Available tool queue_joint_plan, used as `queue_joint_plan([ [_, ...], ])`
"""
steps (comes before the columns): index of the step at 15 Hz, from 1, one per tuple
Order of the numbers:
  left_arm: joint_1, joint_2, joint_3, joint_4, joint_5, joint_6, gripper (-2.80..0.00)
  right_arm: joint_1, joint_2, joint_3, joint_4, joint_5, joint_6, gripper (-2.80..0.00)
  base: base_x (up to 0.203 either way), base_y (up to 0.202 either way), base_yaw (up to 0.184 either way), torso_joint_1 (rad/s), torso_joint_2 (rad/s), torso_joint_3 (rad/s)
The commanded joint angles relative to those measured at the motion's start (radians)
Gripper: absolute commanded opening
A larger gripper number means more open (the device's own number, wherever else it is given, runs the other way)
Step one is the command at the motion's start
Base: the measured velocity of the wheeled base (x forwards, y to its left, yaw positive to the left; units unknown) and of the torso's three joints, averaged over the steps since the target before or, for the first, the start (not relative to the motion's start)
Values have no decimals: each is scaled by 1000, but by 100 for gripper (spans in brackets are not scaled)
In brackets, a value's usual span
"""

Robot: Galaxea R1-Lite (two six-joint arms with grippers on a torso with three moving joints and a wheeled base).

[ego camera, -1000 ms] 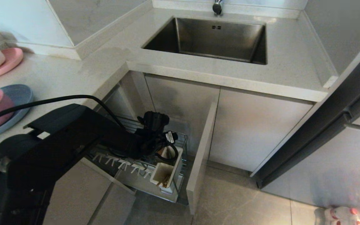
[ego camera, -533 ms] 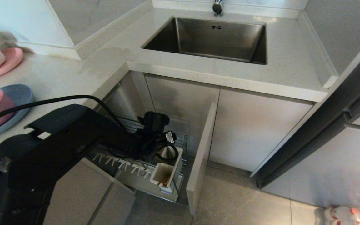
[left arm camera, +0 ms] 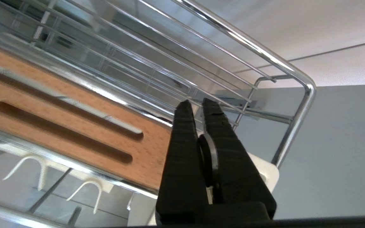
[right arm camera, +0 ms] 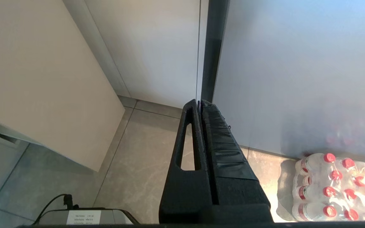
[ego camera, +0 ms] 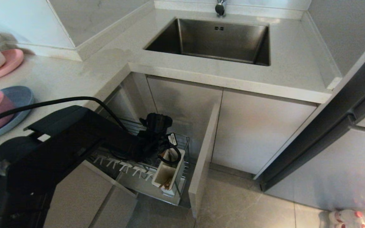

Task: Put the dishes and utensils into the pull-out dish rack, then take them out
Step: Take the fork out of the cupboard

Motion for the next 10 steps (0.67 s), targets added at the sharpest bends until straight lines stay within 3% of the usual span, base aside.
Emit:
queue_joint_plan([
  [1, -2, -2, 1, -3, 3, -3, -280, 0, 0, 0, 0, 0, 0, -280, 0, 0, 0, 0, 0, 0],
  [10, -14, -120, 15, 3, 38, -3, -280, 0, 2, 0, 0, 0, 0, -280, 0, 0, 0, 0, 0, 0],
])
